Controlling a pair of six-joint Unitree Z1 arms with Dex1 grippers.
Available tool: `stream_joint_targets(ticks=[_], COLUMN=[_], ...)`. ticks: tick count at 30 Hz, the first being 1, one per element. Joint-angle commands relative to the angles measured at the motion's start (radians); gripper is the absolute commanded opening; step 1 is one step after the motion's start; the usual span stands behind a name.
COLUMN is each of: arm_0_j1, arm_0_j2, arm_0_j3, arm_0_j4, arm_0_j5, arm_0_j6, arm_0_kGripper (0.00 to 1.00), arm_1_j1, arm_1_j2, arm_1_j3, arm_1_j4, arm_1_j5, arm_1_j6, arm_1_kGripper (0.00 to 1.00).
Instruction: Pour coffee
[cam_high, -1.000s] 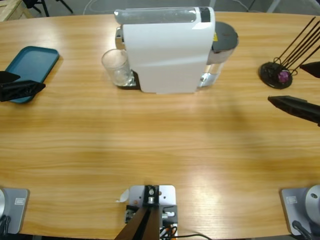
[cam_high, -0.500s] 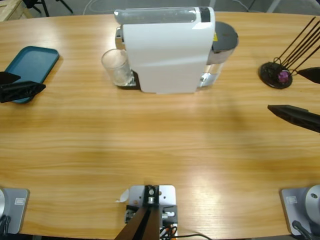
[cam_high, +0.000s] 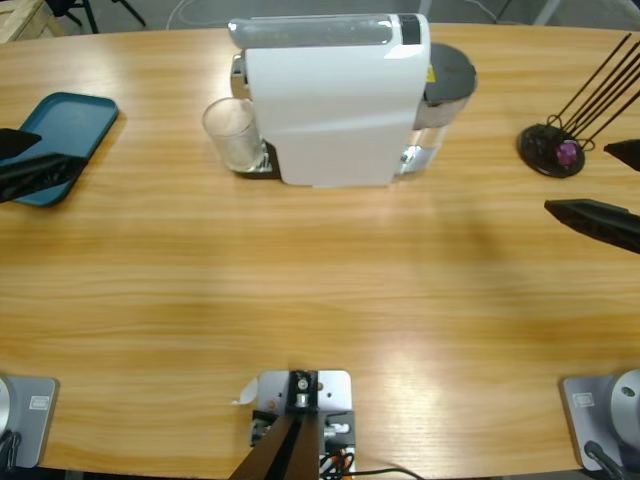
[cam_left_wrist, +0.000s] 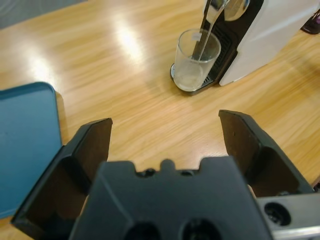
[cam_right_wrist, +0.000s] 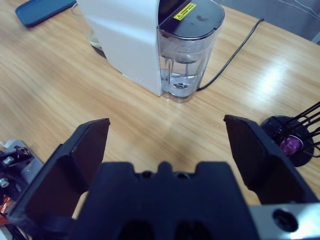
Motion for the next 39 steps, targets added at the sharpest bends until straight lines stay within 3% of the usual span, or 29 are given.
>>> stream_joint_targets(ticks=[1, 39], arm_0_j1=[-0.002, -0.001], arm_0_j2=[-0.036, -0.027], arm_0_j3=[0.05, 0.063], arm_0_j4=[-0.035, -0.051], arm_0_j5=[-0.028, -0.027], arm_0_j6=[0.012, 0.018], arm_0_kGripper=[0.927, 0.927], arm_1_j1=[-0.017, -0.018], arm_1_j2=[-0.015, -0.022], arm_1_j3=[0.039, 0.05], arm_1_j4=[-0.006, -0.019], arm_1_j5=[0.0, 0.0], arm_1_j6=[0.008, -0.011], arm_1_kGripper=[1.0, 1.0])
